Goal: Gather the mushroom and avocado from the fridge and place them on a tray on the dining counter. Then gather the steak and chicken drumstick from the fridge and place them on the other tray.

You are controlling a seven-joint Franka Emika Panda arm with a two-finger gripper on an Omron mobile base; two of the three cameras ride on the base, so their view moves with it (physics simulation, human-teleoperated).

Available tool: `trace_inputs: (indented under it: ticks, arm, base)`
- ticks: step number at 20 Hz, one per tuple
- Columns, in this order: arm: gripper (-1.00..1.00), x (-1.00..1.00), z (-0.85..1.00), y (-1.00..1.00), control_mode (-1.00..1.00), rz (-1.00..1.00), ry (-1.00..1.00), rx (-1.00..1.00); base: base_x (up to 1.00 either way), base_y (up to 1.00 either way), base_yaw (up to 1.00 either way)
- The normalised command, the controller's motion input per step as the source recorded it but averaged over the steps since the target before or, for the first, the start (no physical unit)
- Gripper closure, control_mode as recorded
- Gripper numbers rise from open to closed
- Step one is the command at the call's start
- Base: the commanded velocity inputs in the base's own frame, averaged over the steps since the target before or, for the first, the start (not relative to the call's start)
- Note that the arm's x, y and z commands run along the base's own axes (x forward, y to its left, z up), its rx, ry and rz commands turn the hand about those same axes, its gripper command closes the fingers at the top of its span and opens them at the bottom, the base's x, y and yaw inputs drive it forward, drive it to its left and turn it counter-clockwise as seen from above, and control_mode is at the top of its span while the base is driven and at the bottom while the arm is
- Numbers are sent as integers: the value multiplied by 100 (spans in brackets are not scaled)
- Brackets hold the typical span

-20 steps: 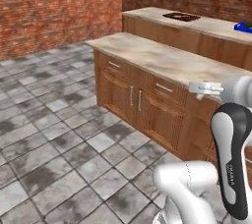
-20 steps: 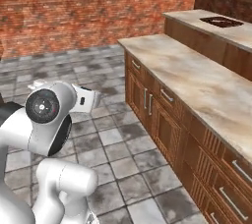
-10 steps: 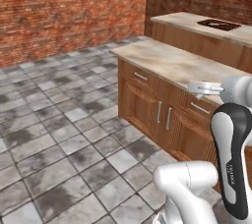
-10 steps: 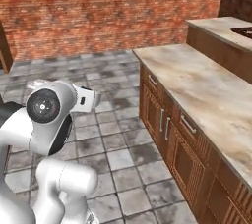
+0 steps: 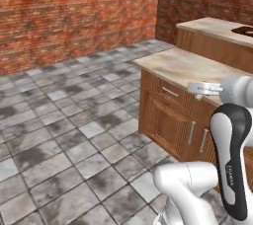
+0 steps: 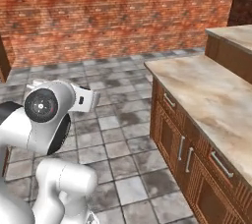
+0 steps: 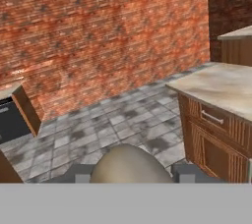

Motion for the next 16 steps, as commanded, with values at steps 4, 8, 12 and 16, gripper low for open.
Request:
trace_inputs:
  ticks: [4, 8, 12, 16]
  arm:
    - [100, 0, 0, 0, 100, 0, 0, 0]
    - [100, 0, 0, 0, 100, 0, 0, 0]
    - [100, 0, 0, 0, 100, 0, 0, 0]
    - [100, 0, 0, 0, 100, 0, 0, 0]
  base:
    - [100, 76, 0]
    - [100, 82, 0]
    - [100, 77, -1]
    - [100, 72, -10]
